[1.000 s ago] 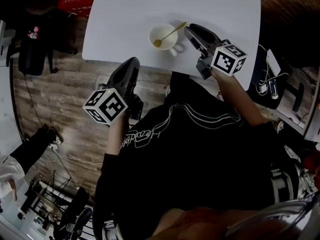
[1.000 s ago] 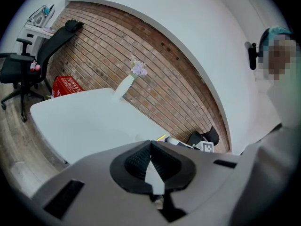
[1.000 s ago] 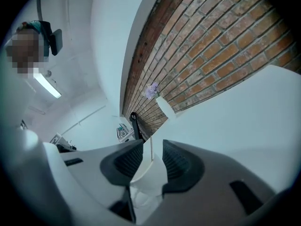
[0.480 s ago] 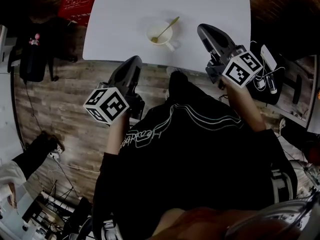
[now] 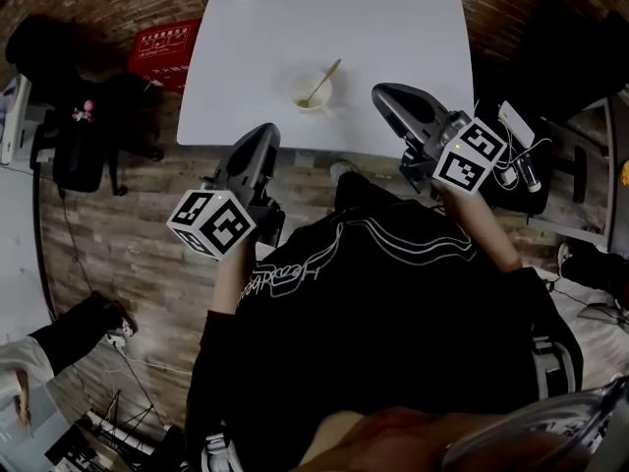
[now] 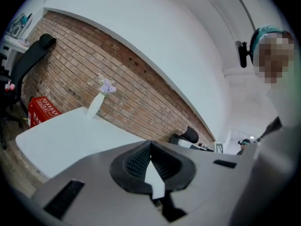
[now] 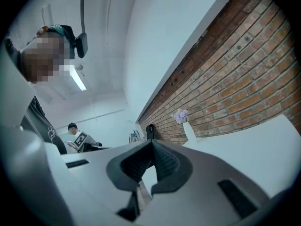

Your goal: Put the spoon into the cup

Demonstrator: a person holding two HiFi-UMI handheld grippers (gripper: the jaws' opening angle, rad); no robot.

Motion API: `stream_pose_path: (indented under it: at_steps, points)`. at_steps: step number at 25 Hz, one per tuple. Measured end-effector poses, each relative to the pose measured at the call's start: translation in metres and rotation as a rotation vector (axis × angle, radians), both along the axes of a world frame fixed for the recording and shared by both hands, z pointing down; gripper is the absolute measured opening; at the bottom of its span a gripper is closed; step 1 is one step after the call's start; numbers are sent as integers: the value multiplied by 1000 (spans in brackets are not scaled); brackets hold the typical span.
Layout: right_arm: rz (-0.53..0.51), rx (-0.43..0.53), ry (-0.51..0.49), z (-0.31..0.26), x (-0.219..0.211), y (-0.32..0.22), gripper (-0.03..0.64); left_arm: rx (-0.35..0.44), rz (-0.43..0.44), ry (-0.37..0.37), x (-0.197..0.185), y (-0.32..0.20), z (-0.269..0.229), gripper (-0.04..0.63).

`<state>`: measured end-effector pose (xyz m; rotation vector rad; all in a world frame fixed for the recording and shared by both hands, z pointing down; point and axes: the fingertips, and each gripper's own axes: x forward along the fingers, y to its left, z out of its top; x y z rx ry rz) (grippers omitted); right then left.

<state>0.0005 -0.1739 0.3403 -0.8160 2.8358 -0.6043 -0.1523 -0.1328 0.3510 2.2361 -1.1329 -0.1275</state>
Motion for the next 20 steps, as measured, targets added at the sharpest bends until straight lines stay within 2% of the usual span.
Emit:
stream_pose_path:
  at_steps: [10,20]
  points:
    - [-19,-23,0,5,-1,11,-3,58,32,-4,10,1,-11,5]
    - [-15,-88,14,27,-6,3,-3,30,42,5,6,-6,4,5]
